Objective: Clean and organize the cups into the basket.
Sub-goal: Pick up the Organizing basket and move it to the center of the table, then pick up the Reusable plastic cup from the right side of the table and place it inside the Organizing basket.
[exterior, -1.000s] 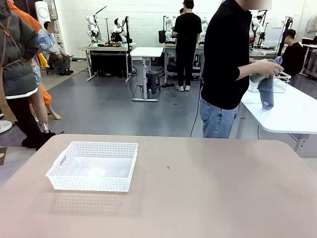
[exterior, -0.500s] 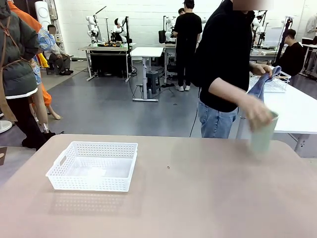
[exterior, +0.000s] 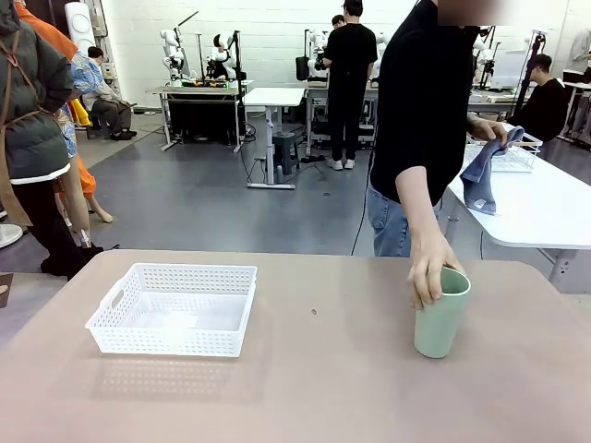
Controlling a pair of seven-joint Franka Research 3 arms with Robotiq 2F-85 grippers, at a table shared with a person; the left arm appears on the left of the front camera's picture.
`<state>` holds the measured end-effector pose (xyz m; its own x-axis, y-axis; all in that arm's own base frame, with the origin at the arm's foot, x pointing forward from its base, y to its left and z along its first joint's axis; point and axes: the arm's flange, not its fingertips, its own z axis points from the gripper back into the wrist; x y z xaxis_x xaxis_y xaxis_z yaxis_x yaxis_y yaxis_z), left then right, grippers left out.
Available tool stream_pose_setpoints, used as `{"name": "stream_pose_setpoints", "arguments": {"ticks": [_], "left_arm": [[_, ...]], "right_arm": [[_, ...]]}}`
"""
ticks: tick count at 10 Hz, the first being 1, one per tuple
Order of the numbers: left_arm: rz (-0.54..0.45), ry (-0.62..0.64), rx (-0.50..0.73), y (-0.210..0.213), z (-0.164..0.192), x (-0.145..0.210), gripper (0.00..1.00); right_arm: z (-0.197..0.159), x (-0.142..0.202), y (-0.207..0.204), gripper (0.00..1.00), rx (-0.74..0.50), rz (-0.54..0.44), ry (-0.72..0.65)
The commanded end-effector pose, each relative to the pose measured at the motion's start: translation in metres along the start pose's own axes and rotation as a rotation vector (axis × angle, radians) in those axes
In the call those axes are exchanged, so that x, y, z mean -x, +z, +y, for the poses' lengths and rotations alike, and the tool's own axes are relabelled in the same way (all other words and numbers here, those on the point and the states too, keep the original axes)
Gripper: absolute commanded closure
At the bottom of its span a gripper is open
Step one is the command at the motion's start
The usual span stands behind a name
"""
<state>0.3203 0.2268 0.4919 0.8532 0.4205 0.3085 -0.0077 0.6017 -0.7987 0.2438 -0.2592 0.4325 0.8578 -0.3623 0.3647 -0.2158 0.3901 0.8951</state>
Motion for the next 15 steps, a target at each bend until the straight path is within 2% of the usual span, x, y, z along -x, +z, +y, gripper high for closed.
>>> {"name": "stream_pose_setpoints", "arguments": {"ticks": [1,5,6,7,8,9,11,12,14,15], "left_arm": [[-0.002,-0.002,-0.002,-0.001,0.000,-0.002,0.00],[0.000,0.000,0.000,0.000,0.000,0.000,0.00],[-0.095,-0.107,-0.099,-0.011,-0.016,0.003,0.00],[-0.074,-0.187,-0.153,-0.024,-0.032,0.008,0.00],[-0.054,-0.271,-0.273,-0.038,-0.049,0.010,0.00],[0.012,-0.415,-0.392,-0.049,-0.068,0.016,0.00],[0.120,-0.527,-0.602,-0.075,-0.110,0.019,0.00],[0.200,-0.530,-0.695,-0.100,-0.130,0.017,0.00],[0.308,-0.493,-0.809,-0.148,-0.149,0.009,0.00],[0.296,-0.472,-0.869,-0.167,-0.151,0.002,0.00]], "right_arm": [[0.000,-0.001,0.000,0.00,-0.010,0.001,-0.006],[0.000,0.000,0.000,0.00,0.000,0.000,0.000],[0.000,0.007,-0.017,0.00,0.052,0.028,0.212],[0.001,0.016,-0.038,0.00,0.063,0.059,0.422],[0.001,0.028,-0.064,0.00,0.095,0.063,0.646],[0.001,0.038,-0.088,0.00,0.138,0.104,0.805],[-0.009,0.046,-0.139,0.00,0.168,0.194,0.938],[-0.016,0.044,-0.167,0.00,0.168,0.218,0.951],[-0.026,0.048,-0.200,0.00,0.131,0.338,0.990],[-0.032,0.051,-0.206,0.00,0.122,0.373,0.969]]}}
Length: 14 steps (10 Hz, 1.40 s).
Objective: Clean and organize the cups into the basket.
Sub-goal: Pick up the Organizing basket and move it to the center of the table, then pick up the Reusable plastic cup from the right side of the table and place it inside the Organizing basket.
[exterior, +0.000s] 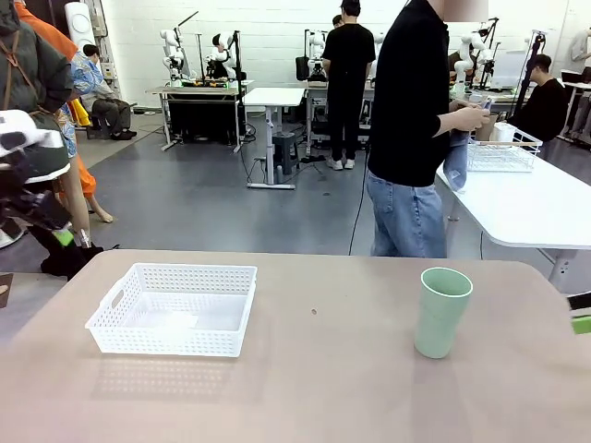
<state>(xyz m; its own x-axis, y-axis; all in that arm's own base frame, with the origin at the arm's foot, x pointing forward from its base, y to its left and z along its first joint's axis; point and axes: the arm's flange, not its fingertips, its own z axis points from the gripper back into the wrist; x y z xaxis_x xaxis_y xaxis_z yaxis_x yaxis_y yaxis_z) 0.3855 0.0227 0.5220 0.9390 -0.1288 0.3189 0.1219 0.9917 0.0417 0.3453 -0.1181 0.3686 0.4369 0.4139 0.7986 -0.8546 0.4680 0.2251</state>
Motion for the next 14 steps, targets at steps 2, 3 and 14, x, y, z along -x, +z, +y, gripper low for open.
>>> {"name": "stream_pose_setpoints", "arguments": {"ticks": [2,3,14], "left_arm": [[0.067,0.090,-0.023,-0.016,-0.010,-0.044,0.00],[0.080,0.110,0.012,-0.021,-0.014,-0.047,0.00],[0.140,-0.028,-0.008,-0.060,-0.074,-0.087,0.00]], "right_arm": [[0.044,0.037,-0.029,0.00,-0.081,0.006,-0.091],[0.045,0.038,-0.020,0.00,-0.103,-0.025,-0.155],[-0.051,0.010,-0.074,0.00,-0.204,-0.185,0.484]]}}
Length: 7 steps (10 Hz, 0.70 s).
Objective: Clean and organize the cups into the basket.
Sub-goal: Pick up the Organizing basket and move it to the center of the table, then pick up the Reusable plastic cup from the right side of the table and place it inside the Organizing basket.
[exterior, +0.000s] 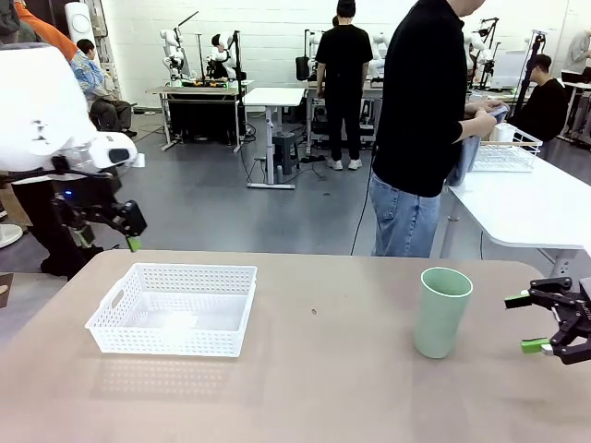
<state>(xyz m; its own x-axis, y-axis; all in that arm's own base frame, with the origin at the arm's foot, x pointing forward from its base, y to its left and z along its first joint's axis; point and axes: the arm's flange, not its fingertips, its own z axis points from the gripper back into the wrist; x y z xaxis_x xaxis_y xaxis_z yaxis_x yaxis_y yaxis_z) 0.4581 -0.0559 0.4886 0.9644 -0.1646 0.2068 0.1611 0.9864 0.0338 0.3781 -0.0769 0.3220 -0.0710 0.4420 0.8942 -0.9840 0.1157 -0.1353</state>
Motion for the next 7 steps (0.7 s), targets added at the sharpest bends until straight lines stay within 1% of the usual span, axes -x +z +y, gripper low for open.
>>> {"name": "stream_pose_setpoints", "arguments": {"ticks": [1,3,5,6,7], "left_arm": [[0.034,0.002,-0.025,-0.009,-0.011,-0.029,0.00],[0.044,0.005,-0.039,-0.017,-0.018,-0.036,0.00],[0.034,0.020,-0.047,-0.019,-0.016,-0.035,0.00],[0.034,-0.014,-0.003,-0.023,-0.017,-0.034,0.00],[0.034,-0.014,-0.003,-0.023,-0.017,-0.034,0.00]], "right_arm": [[-0.036,0.027,-0.004,0.00,-0.063,-0.083,-0.050],[-0.048,0.034,-0.012,0.00,-0.073,-0.091,-0.084],[-0.052,0.035,-0.022,0.00,-0.043,-0.063,-0.157],[-0.048,0.029,-0.025,0.00,0.040,-0.005,-0.285],[-0.047,0.041,-0.017,0.00,-0.084,-0.069,-0.102]]}}
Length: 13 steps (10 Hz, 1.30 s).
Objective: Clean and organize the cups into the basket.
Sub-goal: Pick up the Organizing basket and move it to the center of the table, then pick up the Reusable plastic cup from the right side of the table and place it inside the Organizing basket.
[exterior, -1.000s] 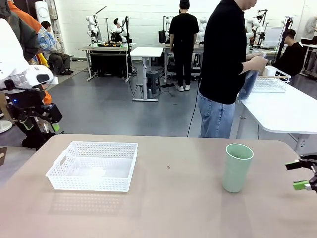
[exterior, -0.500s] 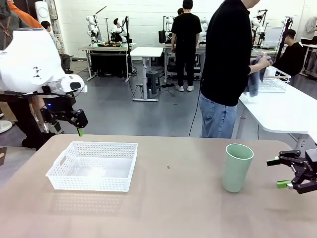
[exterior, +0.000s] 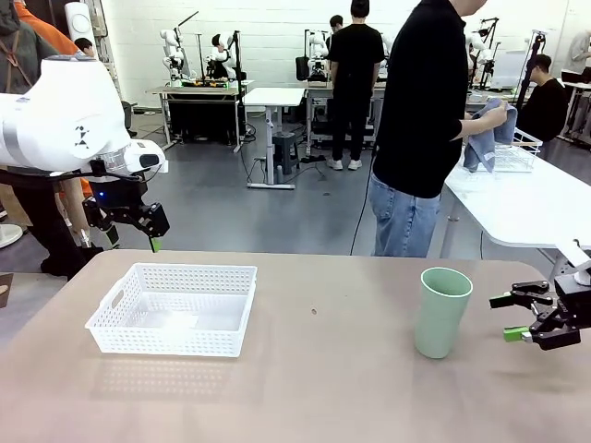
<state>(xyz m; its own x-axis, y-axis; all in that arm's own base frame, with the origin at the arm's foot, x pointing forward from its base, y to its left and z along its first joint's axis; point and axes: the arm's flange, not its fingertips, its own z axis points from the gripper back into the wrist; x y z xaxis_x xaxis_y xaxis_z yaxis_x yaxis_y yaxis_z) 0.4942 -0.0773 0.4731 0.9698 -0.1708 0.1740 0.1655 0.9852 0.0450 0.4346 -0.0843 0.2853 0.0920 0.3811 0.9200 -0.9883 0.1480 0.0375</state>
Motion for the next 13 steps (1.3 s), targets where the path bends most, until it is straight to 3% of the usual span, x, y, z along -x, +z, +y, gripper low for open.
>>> {"name": "stream_pose_setpoints", "arguments": {"ticks": [1,5,7,13], "left_arm": [[0.000,-0.008,0.007,0.000,-0.001,0.001,0.00],[0.000,-0.001,0.000,0.000,-0.001,0.000,0.00],[0.061,-0.029,-0.024,-0.002,0.024,0.016,0.00],[0.212,0.015,-0.011,-0.048,0.044,0.042,0.00]], "right_arm": [[0.004,0.002,0.001,0.00,-0.045,-0.021,0.069],[0.003,-0.001,-0.001,0.00,-0.025,-0.018,0.049],[-0.004,0.002,-0.015,0.00,-0.103,-0.049,0.024],[-0.017,0.001,-0.056,0.00,-0.078,-0.074,-0.020]]}}
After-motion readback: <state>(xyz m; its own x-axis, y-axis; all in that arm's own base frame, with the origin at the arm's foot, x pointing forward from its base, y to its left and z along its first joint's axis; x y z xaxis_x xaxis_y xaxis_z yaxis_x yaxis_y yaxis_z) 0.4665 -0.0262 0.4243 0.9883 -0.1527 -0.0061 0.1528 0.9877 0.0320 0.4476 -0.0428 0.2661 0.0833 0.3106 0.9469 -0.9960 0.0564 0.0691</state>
